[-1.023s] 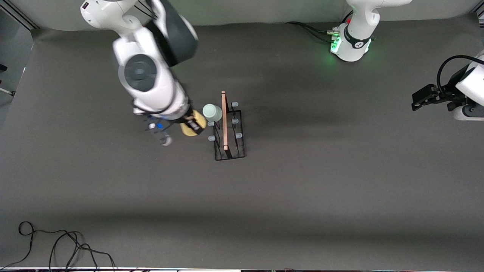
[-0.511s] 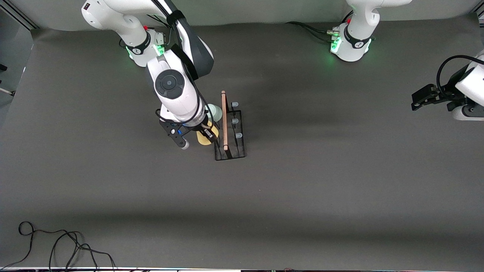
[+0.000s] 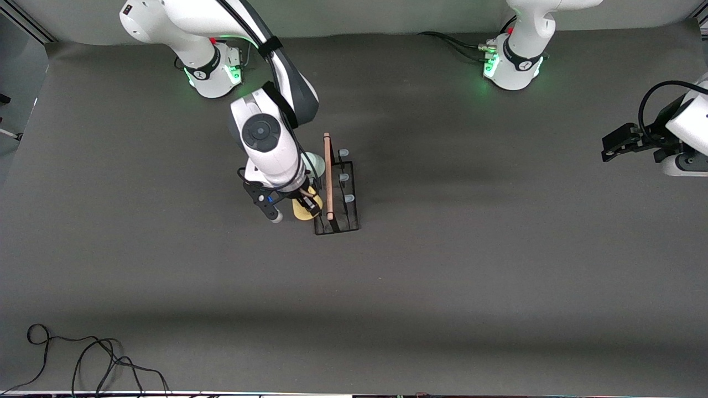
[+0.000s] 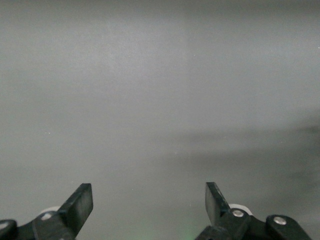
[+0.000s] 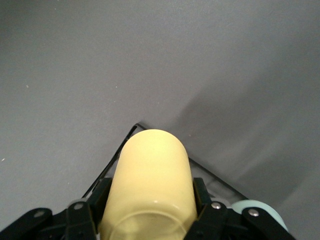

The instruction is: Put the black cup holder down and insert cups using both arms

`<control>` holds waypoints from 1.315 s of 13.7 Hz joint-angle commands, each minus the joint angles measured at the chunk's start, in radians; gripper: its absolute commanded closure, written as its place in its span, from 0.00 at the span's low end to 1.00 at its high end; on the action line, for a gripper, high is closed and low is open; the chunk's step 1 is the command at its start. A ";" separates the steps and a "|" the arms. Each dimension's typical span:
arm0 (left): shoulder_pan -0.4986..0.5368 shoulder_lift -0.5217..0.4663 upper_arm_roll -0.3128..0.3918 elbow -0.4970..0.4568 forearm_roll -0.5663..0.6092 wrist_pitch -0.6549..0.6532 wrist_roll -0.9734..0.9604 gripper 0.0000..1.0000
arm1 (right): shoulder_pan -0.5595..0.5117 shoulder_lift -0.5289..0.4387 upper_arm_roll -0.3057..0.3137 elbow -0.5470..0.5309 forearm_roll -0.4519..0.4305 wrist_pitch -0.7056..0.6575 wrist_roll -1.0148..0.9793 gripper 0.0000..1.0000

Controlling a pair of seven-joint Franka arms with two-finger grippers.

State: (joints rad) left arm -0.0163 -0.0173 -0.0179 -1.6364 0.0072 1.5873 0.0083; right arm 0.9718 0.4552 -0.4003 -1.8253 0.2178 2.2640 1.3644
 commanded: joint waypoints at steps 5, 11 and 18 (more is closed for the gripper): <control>-0.008 -0.010 0.001 0.007 0.003 -0.013 0.015 0.00 | -0.004 0.013 -0.021 0.192 0.049 -0.201 0.010 0.00; -0.010 -0.010 0.001 0.007 0.003 -0.007 0.015 0.00 | -0.090 -0.050 -0.025 0.485 0.029 -0.648 -0.101 0.00; -0.010 -0.013 -0.001 0.012 0.003 0.006 0.015 0.00 | -0.200 -0.295 -0.140 0.344 -0.055 -0.738 -0.774 0.00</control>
State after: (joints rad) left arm -0.0199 -0.0173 -0.0205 -1.6297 0.0072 1.5891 0.0086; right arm 0.8087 0.2732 -0.5522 -1.3725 0.2183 1.5119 0.7384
